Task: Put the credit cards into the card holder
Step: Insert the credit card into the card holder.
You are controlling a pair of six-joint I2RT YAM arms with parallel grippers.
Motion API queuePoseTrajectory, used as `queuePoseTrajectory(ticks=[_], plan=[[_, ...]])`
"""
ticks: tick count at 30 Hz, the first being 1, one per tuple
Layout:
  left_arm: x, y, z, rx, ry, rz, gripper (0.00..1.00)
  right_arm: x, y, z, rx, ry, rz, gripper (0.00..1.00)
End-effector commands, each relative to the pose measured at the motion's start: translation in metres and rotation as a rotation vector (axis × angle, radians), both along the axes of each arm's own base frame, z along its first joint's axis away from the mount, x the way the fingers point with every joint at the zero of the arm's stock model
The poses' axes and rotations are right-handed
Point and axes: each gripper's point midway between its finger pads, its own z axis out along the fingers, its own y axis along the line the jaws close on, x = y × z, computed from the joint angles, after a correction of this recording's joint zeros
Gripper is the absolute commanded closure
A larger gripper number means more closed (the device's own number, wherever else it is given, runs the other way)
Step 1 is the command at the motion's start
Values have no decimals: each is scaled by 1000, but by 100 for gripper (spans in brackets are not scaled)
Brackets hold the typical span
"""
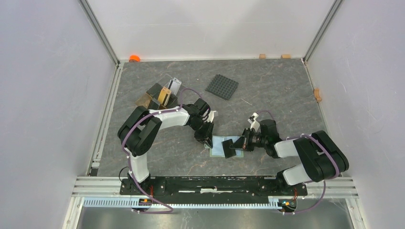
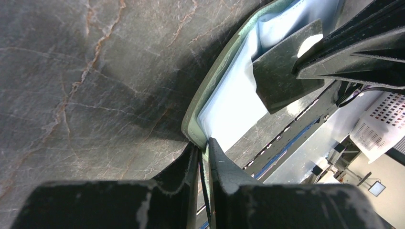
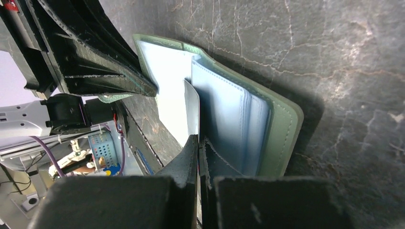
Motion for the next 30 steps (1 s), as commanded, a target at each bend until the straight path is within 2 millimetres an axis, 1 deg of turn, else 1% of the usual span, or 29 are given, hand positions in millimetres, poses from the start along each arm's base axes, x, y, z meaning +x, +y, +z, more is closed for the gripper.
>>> queuePoseTrajectory(ticks=[1, 6, 11, 16, 24, 30], plan=[[4, -12, 8, -44, 9, 2, 83, 15, -7, -14, -61, -32, -70, 100], [4, -13, 8, -47, 15, 2, 83, 20, -8, -20, -83, -36, -83, 100], [3, -13, 7, -49, 23, 2, 83, 27, -5, -23, -84, -66, -82, 100], [3, -13, 7, -49, 23, 3, 83, 32, -5, -27, -121, -96, -78, 100], [1, -15, 8, -55, 37, 3, 83, 22, -3, -33, -138, -95, -74, 100], [0, -15, 8, -60, 45, 8, 83, 8, 3, -37, -138, -58, -75, 100]])
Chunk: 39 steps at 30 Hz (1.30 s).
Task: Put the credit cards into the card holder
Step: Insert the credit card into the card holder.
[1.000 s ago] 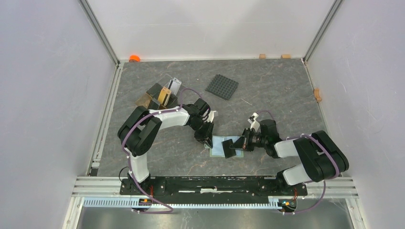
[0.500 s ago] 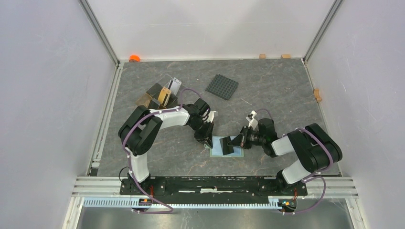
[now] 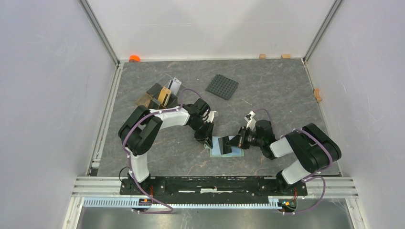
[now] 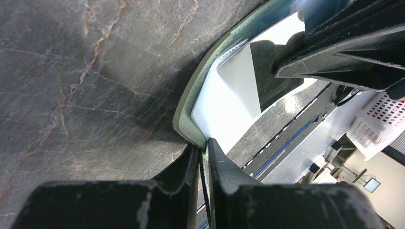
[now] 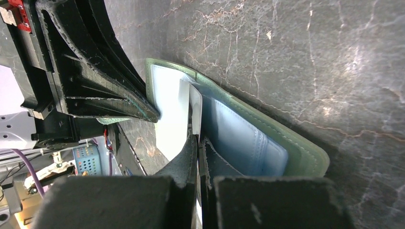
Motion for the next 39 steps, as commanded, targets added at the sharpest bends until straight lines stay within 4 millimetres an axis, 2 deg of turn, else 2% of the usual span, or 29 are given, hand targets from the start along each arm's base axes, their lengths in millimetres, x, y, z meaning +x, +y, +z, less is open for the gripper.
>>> queuePoseTrajectory(ticks=[1, 3, 11, 18, 22, 26, 34, 39], plan=[[2, -15, 9, -57, 30, 10, 83, -12, -15, -32, -127, 51, -76, 100], [1, -16, 9, -60, 34, 11, 83, -14, -14, -31, -118, 49, -97, 100], [1, -14, 7, -51, 29, 17, 87, -6, -15, -18, -137, -27, -100, 88], [0, -14, 7, -49, 34, 21, 89, 10, -31, -2, -288, -140, -91, 68], [-1, -16, 9, -70, 47, 25, 89, 20, -37, 12, -358, -200, -85, 60], [-1, -17, 11, -76, 44, 25, 89, 16, -41, 13, -395, -192, -73, 59], [-2, -16, 9, -70, 49, 27, 88, -12, -22, 9, -319, -128, -13, 59], [-3, -16, 9, -70, 52, 28, 88, -16, -15, 11, -308, -125, -9, 60]])
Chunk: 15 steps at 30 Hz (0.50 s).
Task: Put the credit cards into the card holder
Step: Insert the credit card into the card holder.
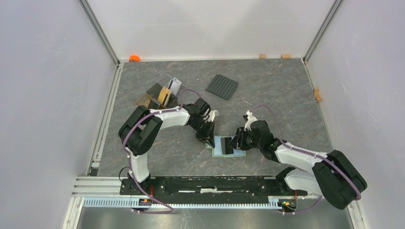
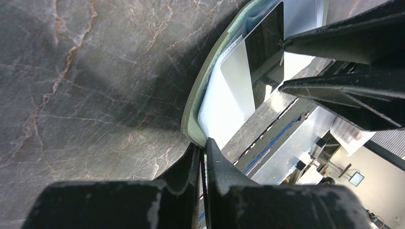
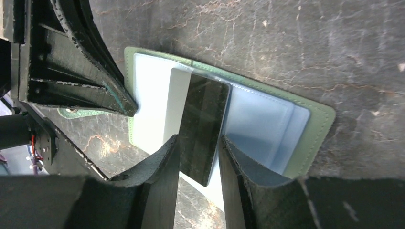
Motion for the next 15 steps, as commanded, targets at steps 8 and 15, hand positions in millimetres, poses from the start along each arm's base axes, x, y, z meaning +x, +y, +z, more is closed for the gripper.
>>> queuePoseTrajectory(ticks=[8, 15], plan=[[-3, -7, 2, -31, 33, 11, 89, -12, 20, 2, 34, 43, 43, 62], [-4, -9, 3, -43, 40, 7, 89, -5, 34, 10, 62, 8, 50, 64]])
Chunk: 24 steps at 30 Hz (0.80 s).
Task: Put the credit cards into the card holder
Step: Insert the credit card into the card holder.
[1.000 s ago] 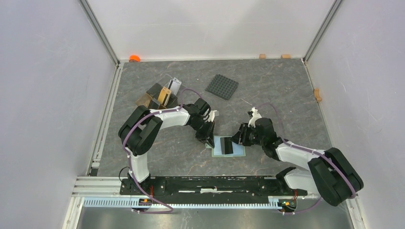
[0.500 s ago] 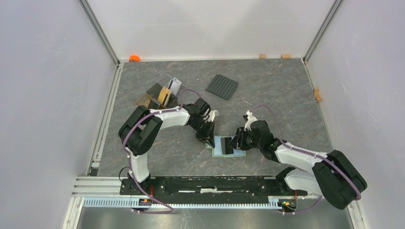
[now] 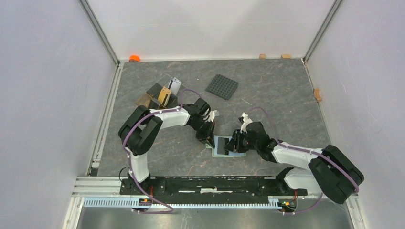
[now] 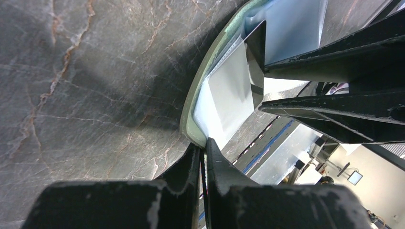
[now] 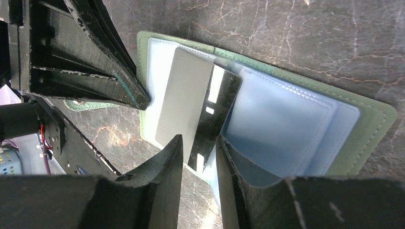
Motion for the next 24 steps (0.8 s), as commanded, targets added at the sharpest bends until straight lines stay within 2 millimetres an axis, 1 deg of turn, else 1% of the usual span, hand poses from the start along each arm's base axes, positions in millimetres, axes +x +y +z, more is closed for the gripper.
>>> queuePoseTrajectory(ticks=[1, 5, 8, 10, 14, 17, 19, 21, 24], plan=[[-3, -9, 3, -41, 34, 7, 89, 12, 16, 13, 33, -43, 11, 64], [-3, -10, 3, -46, 35, 2, 89, 16, 27, 19, 39, -78, 50, 65], [-2, -11, 3, -48, 31, -3, 89, 16, 33, 21, 43, -98, 82, 66], [-1, -11, 3, -48, 26, -6, 88, 15, 35, 22, 42, -110, 98, 66], [3, -9, 6, -37, -3, -21, 84, 14, 33, 21, 21, -124, 114, 66], [14, -4, 17, -22, -78, -34, 75, 17, 26, 29, -15, -165, 112, 63], [25, 2, 28, -13, -143, -26, 64, 22, 21, 38, -44, -206, 104, 59], [40, 10, 43, -16, -208, 1, 53, 26, 14, 50, -72, -252, 94, 52], [65, 25, 70, -37, -302, 73, 42, 30, 3, 66, -117, -310, 76, 42]])
